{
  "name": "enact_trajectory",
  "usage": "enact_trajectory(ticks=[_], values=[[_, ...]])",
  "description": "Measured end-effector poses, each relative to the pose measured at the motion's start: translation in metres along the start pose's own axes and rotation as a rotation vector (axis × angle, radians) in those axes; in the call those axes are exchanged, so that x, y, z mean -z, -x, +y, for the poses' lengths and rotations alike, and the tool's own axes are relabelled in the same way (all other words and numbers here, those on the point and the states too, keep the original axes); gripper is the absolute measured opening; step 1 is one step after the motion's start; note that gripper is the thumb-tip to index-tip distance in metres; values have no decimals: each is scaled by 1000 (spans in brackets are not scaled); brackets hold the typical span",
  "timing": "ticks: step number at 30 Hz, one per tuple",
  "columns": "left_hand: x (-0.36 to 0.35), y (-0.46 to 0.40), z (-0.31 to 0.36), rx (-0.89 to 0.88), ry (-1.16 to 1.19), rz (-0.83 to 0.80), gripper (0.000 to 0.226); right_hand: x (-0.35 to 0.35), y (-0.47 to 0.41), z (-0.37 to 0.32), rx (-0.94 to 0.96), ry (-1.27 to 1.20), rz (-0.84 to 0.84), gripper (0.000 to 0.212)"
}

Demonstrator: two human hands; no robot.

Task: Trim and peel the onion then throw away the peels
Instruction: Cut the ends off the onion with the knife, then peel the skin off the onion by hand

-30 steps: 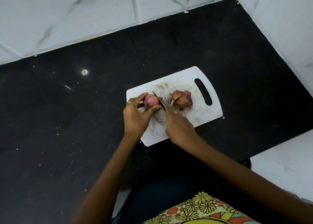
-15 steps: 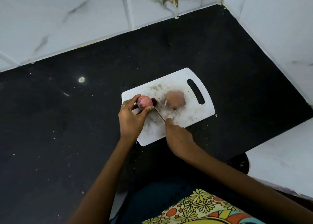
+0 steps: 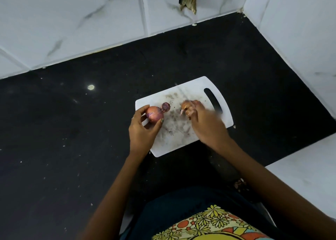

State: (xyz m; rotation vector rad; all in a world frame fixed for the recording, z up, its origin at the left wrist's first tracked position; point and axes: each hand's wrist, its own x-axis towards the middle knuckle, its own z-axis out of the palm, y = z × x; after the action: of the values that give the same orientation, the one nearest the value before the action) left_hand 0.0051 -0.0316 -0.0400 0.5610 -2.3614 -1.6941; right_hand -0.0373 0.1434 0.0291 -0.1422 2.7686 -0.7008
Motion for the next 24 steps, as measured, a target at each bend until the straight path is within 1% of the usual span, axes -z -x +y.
enact_trajectory(ticks=[1,3,7,10,13,17,18,20,22,24], values=[[-1,1,-1,-15,-18,8,56,2,-9,2,-8,13,56,32],[-2,4,-2,-39,-45,20,56,7,-27,9,-45,56,109,31],[-5,8,-3,-72,-78,42,59,7,-51,23,-79,127,99,33],[-4,6,-5,-89,-101,51,60,0,-56,29,-55,123,91,33],[-5,3,-8,-100,-125,47,60,-5,-57,32,-46,137,116,32],[-5,2,-9,-107,-149,62,63,-5,-61,32,-16,246,155,26],[-5,1,-9,-109,-153,65,64,-4,-62,31,-3,246,176,26],[-5,1,-8,-107,-162,69,63,-4,-63,26,52,160,197,29],[-6,1,-7,-102,-160,64,63,-8,-63,21,149,98,104,34],[-6,2,-7,-97,-148,55,63,-12,-59,16,219,135,-63,44]])
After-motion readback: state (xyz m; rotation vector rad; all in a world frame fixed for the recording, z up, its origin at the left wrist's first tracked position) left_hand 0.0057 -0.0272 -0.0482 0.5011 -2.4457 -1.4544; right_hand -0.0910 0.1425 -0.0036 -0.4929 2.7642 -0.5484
